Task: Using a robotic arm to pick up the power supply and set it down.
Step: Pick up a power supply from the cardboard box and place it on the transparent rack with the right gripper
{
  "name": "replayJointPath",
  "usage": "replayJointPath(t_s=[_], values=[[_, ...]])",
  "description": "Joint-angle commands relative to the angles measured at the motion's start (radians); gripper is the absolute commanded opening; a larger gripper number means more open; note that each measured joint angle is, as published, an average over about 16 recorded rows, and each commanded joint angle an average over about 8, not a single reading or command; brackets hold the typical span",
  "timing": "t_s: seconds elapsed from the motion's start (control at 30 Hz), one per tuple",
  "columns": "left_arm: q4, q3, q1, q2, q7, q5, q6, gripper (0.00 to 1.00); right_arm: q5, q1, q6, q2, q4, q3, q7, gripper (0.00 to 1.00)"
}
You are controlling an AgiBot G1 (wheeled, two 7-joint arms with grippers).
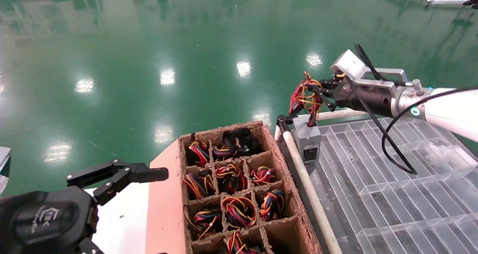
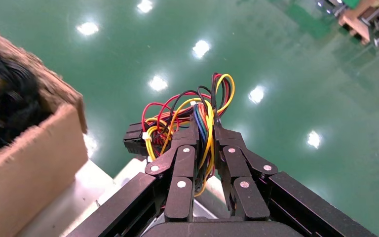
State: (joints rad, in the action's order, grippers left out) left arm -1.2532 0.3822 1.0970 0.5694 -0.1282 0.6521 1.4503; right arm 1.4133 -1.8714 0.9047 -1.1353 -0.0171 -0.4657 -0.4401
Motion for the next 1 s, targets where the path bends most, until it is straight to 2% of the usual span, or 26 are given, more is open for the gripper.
replayJointPath(t_s=[0.03,0.53,0.57,0.6,0.8,0.83,0.87,1.0], values=[[0.000,0.000,0.000,0.000,0.000,0.000,0.000,1.00,-0.004,0.008,-0.012,0.003,0.000,0.003,0.002,0.00],[0.000,0.000,0.000,0.000,0.000,0.000,0.000,1.00,-0.043,0.049,-0.069,-0.010,0.016,0.030,-0.004,0.01],[0.000,0.000,0.000,0.000,0.000,0.000,0.000,1.00,-0.043,0.053,-0.070,-0.011,0.016,0.029,-0.006,0.04],[0.000,0.000,0.000,0.000,0.000,0.000,0.000,1.00,-0.042,0.056,-0.071,-0.012,0.015,0.029,-0.007,0.12],[0.000,0.000,0.000,0.000,0.000,0.000,0.000,1.00,-0.045,0.073,-0.078,-0.015,0.015,0.030,-0.014,0.85],[0.000,0.000,0.000,0.000,0.000,0.000,0.000,1.00,-0.045,0.074,-0.078,-0.015,0.015,0.030,-0.014,0.94],[0.000,0.000,0.000,0.000,0.000,0.000,0.000,1.00,-0.046,0.075,-0.079,-0.015,0.015,0.030,-0.014,0.99],[0.000,0.000,0.000,0.000,0.000,0.000,0.000,1.00,-0.044,0.075,-0.078,-0.016,0.014,0.029,-0.014,1.00]])
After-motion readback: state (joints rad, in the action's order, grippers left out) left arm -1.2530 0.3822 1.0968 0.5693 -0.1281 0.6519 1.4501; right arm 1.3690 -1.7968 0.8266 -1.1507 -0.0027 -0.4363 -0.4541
